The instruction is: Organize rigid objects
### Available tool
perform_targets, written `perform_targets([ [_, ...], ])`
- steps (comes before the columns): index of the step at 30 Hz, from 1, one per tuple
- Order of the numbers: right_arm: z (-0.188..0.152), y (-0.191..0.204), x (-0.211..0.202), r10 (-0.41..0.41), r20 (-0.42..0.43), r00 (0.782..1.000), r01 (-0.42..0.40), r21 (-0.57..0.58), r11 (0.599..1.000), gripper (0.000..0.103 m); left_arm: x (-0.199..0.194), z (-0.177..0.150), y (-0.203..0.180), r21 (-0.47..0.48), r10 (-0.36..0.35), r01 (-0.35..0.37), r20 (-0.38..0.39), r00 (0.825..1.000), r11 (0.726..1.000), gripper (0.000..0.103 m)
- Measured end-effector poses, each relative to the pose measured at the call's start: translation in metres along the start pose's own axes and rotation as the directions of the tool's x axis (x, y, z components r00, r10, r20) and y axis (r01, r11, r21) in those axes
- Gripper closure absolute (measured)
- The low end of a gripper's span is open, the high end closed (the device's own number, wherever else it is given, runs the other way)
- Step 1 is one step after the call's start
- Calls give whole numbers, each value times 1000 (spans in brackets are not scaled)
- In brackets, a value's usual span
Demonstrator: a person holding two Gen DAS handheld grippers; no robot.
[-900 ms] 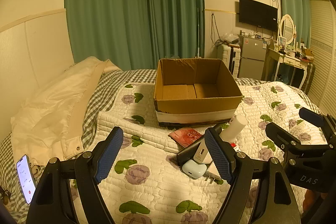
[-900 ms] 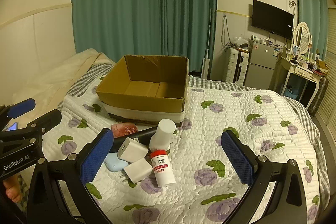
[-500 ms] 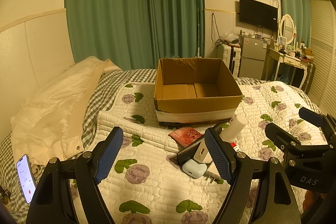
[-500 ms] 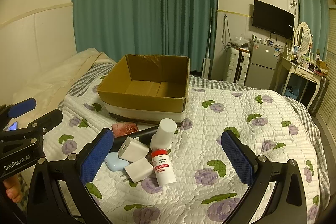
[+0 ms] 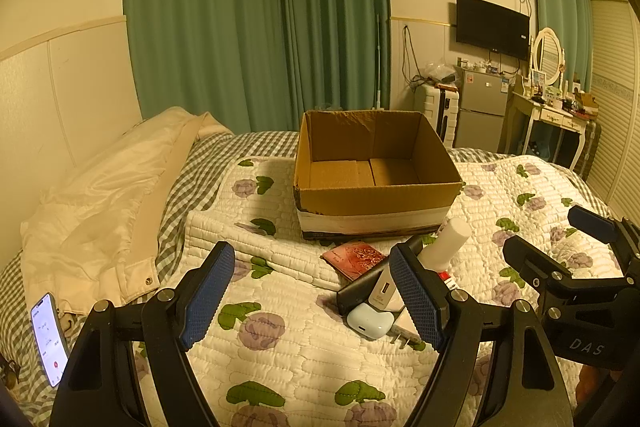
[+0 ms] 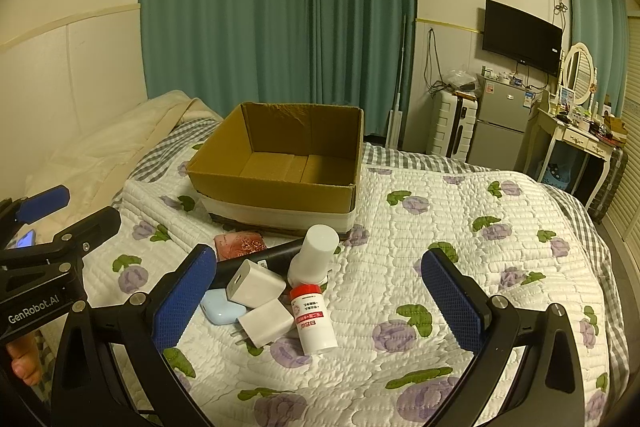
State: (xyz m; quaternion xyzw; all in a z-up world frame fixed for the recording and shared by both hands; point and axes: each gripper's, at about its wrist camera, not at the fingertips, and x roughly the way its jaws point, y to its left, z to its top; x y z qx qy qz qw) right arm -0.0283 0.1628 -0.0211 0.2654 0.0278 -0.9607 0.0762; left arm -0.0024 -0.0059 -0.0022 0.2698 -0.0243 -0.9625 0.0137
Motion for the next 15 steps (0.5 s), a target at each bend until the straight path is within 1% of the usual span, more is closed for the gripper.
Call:
perform_targets([
  [15,0,0,1,2,0,1000,-2,-1,1000,0,-1,-4,-5,3,2,-2,-2,1000,1000,21],
])
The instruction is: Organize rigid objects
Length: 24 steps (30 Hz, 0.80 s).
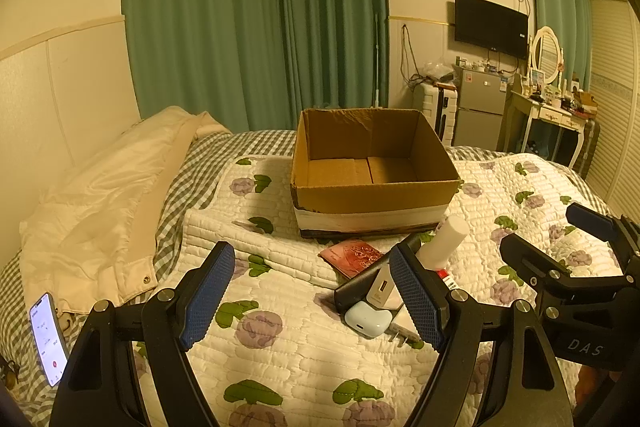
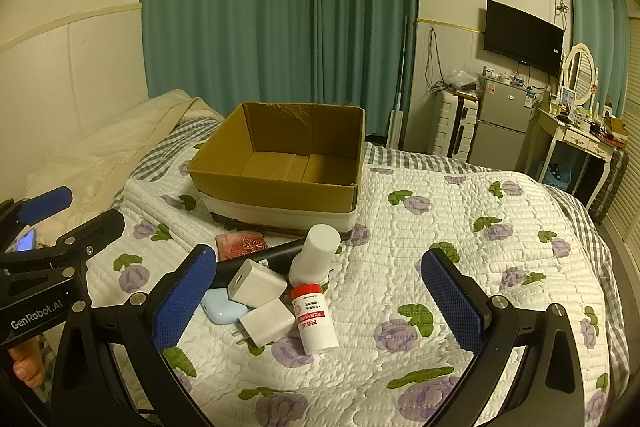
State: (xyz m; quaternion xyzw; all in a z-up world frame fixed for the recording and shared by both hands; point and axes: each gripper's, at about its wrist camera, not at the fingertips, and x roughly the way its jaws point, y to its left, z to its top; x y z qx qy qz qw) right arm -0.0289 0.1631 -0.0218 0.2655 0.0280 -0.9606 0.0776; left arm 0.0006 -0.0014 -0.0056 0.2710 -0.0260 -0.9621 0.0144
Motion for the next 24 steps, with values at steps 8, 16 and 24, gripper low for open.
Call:
perform_targets([
  [8,0,0,0,-1,0,1000,1,-1,1000,0,-1,-1,-2,-1,1,-1,0,1000,1000,21],
  [16,1,1,0,1,-1,1000,-1,-1,1000,0,-1,0,-1,-2,1,-1,1,1000,1000,21],
  [24,-1,5,1,6,-8,1000,-6,-9,1000,0,-1,0,-1,-4,3,-3,-1,1000,1000,21],
])
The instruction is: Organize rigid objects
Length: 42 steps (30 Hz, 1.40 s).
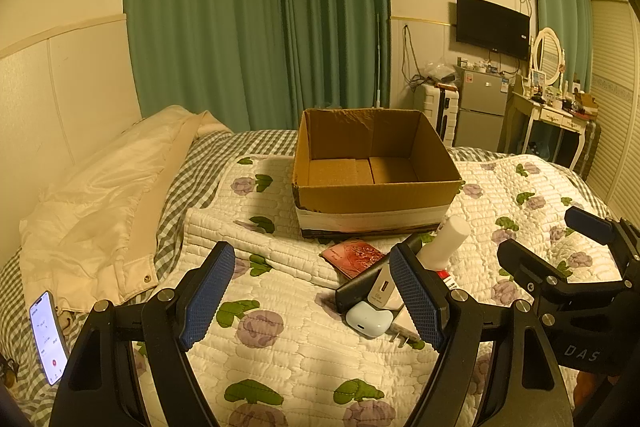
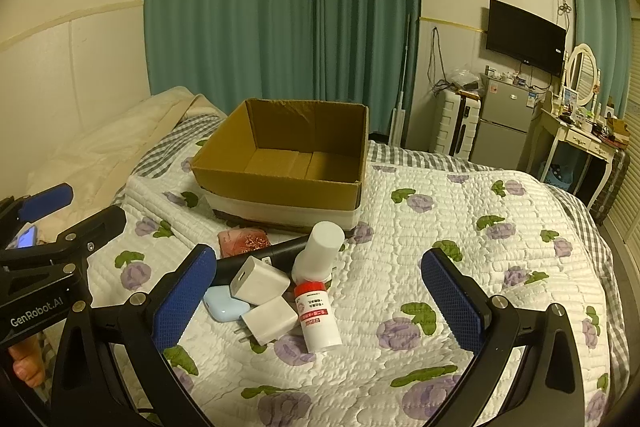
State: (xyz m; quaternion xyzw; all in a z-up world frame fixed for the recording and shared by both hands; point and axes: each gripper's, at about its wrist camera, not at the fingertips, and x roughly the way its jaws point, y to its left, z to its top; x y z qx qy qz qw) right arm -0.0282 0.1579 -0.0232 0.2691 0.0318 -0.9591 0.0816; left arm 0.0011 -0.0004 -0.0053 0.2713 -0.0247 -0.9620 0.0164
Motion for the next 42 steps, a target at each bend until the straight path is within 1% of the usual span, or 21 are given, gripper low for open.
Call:
perform_targets([
  [6,0,-1,3,5,-14,1000,-5,3,1000,0,1,1,1,3,2,-2,0,1000,1000,21],
  [10,6,-4,8,23,-29,999,-23,11,1000,0,9,4,7,5,-3,3,-14,1000,1000,21],
  [15,14,-11,30,31,-81,996,-31,5,1000,1,39,-1,15,-29,-13,11,-84,996,1000,21],
  [18,13,-19,53,55,-137,989,-53,20,998,10,63,-11,14,-24,-11,8,-139,990,1000,21],
  [20,11,-22,66,65,-166,984,-60,31,998,12,80,-17,12,-8,-5,4,-173,985,1000,21],
  [21,9,-24,73,70,-179,981,-65,37,997,14,87,-20,11,-2,-3,3,-185,983,1000,21],
  [24,7,-27,95,81,-225,971,-73,42,996,20,104,-25,8,8,-5,7,-214,977,1000,21],
  [26,5,-26,109,88,-248,965,-79,47,996,26,113,-26,6,13,-11,14,-230,973,1000,21],
  [28,5,-25,121,108,-271,957,-96,56,994,31,124,-27,3,21,-17,23,-244,970,1000,21],
  [29,4,-24,127,119,-277,953,-106,62,992,33,129,-27,2,26,-22,30,-250,968,999,21],
  [30,4,-24,133,126,-284,951,-112,66,992,36,132,-27,0,30,-28,36,-255,967,999,21],
  [31,4,-25,138,129,-288,949,-114,68,991,47,136,-26,-2,36,-31,42,-261,965,998,21],
  [32,4,-25,143,131,-291,948,-116,69,991,54,140,-26,-3,43,-36,49,-268,963,998,23],
  [33,4,-25,146,141,-295,945,-125,73,989,67,144,-26,-5,49,-41,56,-272,961,997,23],
  [34,4,-25,148,154,-295,943,-136,79,987,70,147,-26,-7,55,-50,68,-281,958,996,23],
  [35,5,-26,148,161,-289,944,-142,86,986,70,147,-26,-10,58,-59,78,-285,957,995,23],
  [39,14,-32,128,135,-209,969,-120,82,989,70,145,-29,-22,71,-114,141,-297,948,987,23],
  [42,21,-43,112,114,-173,978,-99,95,991,70,142,-32,-33,71,-161,191,-305,939,979,23],
])
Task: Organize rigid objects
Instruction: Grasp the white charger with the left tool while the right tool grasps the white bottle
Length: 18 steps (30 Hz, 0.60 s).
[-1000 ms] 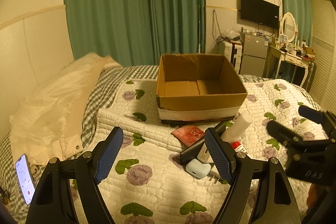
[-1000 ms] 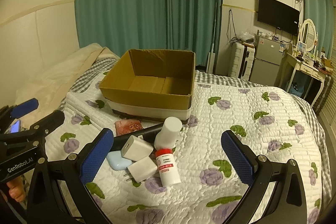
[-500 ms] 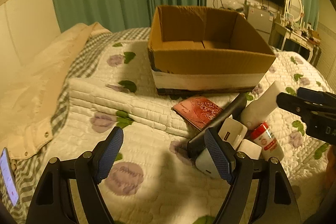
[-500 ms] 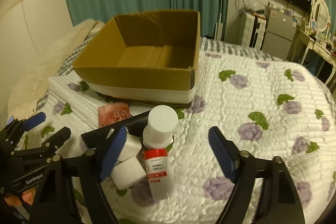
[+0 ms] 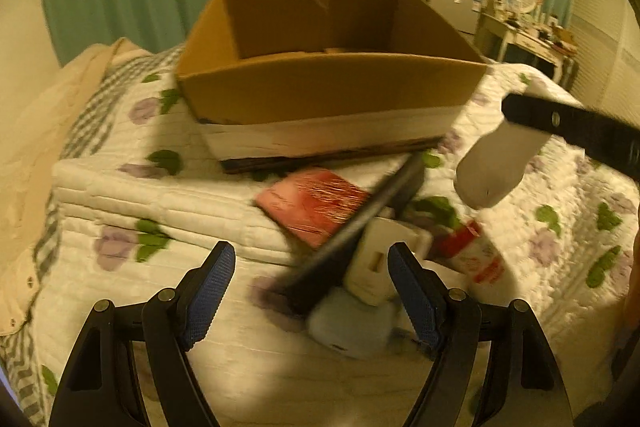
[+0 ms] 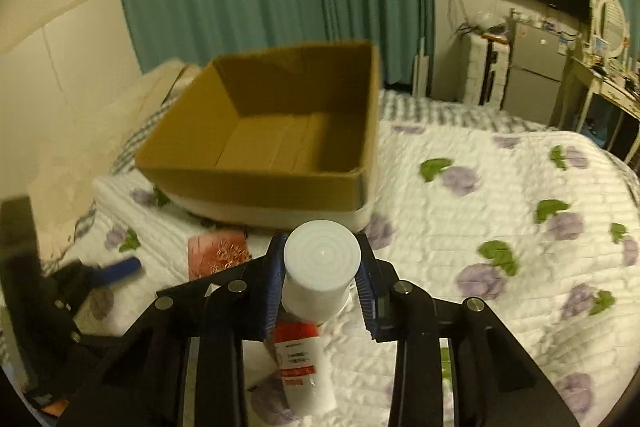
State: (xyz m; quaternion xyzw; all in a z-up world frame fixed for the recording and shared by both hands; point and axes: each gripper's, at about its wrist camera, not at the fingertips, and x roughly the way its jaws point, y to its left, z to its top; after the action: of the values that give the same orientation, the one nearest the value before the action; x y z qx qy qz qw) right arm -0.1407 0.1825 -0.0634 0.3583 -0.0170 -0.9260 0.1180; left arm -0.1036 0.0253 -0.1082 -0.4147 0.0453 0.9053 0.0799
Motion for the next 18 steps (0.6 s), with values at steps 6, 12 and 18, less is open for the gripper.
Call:
perform_targets([
  [6,-4,-12,-8,-13,-6,1000,13,39,999,71,6,0,-20,68,-50,52,-31,998,996,51],
  [12,-6,-12,-11,-10,1,1000,10,30,999,71,21,6,-30,91,-114,119,-64,991,989,54],
  [18,-11,-13,-10,-1,-11,1000,1,30,1000,71,38,20,-36,175,-82,90,-56,995,980,52],
])
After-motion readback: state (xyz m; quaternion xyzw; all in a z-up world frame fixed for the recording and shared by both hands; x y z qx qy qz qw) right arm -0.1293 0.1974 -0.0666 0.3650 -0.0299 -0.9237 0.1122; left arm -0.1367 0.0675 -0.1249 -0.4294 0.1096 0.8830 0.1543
